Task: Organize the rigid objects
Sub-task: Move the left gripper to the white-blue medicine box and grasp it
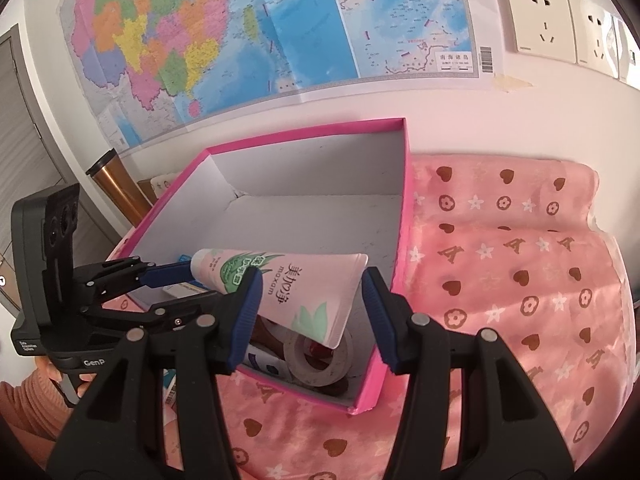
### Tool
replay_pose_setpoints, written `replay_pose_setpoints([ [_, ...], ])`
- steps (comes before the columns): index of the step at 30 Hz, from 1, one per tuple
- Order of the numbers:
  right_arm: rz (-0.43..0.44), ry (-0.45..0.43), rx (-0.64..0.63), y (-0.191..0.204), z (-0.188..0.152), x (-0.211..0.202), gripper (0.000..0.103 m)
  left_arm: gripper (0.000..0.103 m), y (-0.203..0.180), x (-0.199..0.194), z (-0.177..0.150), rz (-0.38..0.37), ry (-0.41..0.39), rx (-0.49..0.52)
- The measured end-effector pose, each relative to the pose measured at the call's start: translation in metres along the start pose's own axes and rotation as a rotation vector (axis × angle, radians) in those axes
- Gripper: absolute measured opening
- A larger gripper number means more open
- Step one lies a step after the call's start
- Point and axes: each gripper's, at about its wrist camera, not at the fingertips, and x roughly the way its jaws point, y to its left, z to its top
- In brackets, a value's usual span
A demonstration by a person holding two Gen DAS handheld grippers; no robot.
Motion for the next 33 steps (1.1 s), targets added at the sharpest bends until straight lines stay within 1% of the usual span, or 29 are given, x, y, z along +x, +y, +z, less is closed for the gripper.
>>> replay_pose_setpoints([
  [3,-0.023,-0.026,0.009,0.000,0.000,-0.005,0.054,0.054,-0.001,-0.001,-0.001,0.003,-0.003,0.007],
  [6,-0.026,-0.040,0.017,-0.001,-0.002,-0.009,0.054,0.054,-0.001,-0.004,-0.003,0.010,-0.016,0.010],
  [10,-0.036,-0.050,0.012,0.001,-0.006,-0.017,0.055,0.054,0.000,-0.017,-0.010,0.009,-0.047,0.012],
  [16,-0.017,-0.052,0.022,0.003,-0.016,-0.027,0.055,0.054,0.001,-0.042,-0.022,0.018,-0.092,0.013],
  [19,0.007,-0.055,0.028,0.004,-0.022,-0.032,0.055,0.054,0.004,-0.054,-0.029,0.014,-0.108,0.006],
  [28,0.089,-0.067,0.015,0.020,-0.042,-0.055,0.056,0.055,0.018,-0.088,-0.060,0.044,-0.145,-0.042],
  [31,0.135,-0.040,0.007,0.031,-0.054,-0.053,0.058,0.055,0.025,-0.093,-0.071,0.066,-0.139,-0.064],
  [33,0.170,-0.007,0.005,0.038,-0.065,-0.046,0.058,0.055,0.031,-0.093,-0.080,0.083,-0.124,-0.083],
])
